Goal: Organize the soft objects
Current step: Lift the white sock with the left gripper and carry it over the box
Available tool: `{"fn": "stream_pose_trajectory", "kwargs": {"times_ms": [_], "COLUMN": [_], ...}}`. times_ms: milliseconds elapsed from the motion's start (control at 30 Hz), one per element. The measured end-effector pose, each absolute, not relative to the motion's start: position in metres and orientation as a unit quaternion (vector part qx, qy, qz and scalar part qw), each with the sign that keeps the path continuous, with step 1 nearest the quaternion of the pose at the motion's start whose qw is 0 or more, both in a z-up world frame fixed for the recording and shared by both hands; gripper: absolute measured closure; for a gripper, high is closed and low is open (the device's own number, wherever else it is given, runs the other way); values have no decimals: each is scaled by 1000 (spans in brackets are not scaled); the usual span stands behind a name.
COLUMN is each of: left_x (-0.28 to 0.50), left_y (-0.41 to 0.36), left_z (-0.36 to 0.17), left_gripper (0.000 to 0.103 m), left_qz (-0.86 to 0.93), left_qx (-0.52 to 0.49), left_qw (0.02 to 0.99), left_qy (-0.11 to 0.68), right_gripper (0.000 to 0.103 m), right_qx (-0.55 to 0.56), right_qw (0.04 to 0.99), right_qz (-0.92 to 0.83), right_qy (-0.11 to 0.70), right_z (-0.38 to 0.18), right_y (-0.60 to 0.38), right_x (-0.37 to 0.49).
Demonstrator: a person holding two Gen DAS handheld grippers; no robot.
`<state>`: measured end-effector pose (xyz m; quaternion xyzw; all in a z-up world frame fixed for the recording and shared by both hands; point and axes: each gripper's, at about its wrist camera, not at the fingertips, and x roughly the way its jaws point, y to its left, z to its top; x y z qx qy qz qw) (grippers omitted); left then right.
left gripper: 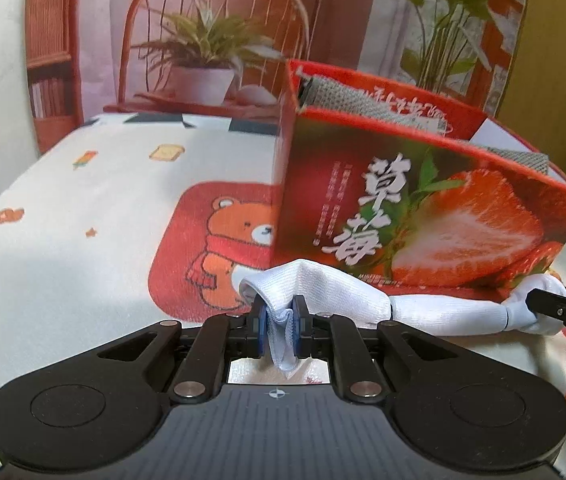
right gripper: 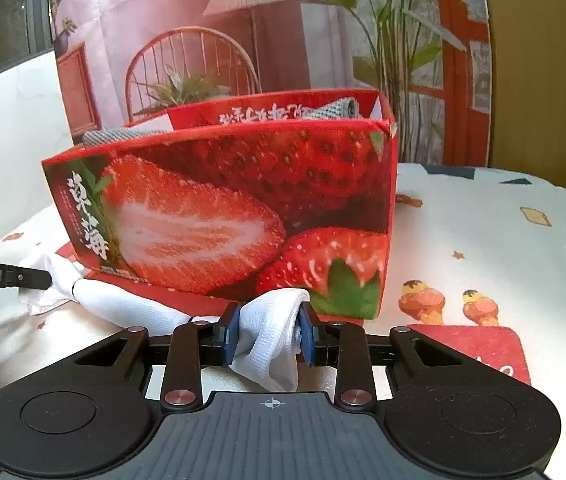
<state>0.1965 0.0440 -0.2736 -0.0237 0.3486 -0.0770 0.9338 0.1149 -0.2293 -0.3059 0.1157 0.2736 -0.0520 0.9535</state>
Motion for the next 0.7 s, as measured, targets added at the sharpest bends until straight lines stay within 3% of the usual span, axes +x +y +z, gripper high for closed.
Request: {"fn": "stream_pose_trajectory", "kwargs": {"times_ms": [700], "left_x": [169], "left_y": [38], "left_z": [-208], "left_gripper": [90], "left_qz": [-95], "left_qx": [-12], "left_qw": [966], "left_qy": [242], "right_gripper": [75], "right_qx": [111], "right_qw": [973], "right_qz": [-50], "right_qy": [197], "right_z": [-254], "right_y": [-229], "right_x": [90]}}
